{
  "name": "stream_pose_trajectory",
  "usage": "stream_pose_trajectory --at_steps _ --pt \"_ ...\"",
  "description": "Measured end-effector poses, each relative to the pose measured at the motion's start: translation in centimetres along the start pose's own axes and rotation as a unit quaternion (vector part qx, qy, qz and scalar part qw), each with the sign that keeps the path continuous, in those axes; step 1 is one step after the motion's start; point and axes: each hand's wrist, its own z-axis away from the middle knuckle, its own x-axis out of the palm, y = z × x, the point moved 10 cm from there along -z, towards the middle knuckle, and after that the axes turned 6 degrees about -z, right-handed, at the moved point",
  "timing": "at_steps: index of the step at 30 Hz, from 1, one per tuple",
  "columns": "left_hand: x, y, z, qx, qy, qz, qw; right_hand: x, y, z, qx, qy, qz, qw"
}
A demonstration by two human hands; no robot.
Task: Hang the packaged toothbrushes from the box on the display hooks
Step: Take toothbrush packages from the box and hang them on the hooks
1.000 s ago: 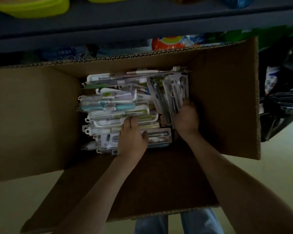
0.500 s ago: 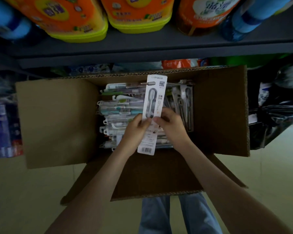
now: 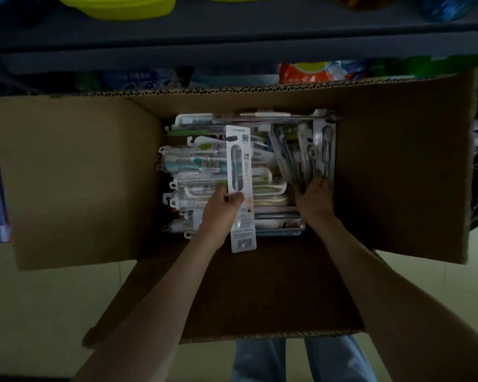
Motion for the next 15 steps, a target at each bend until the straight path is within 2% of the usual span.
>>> stream_pose_trajectory --at_steps 3,8,15 --pt "0.2 -0.8 -0.8 -0.015 -0.001 0.0 1.0 1.0 -0.3 -0.9 -0.022 -0.006 0.041 0.999" --pt "0.6 -0.8 -1.5 -0.01 -0.007 0.075 0.997 1.9 -0.5 -1.8 -0.028 0.015 0.044 0.999" --pt "0.8 -1.1 -1.8 -0.007 0.006 0.058 0.998 1.9 -0.4 -1.3 -0.052 0.04 0.042 0.997"
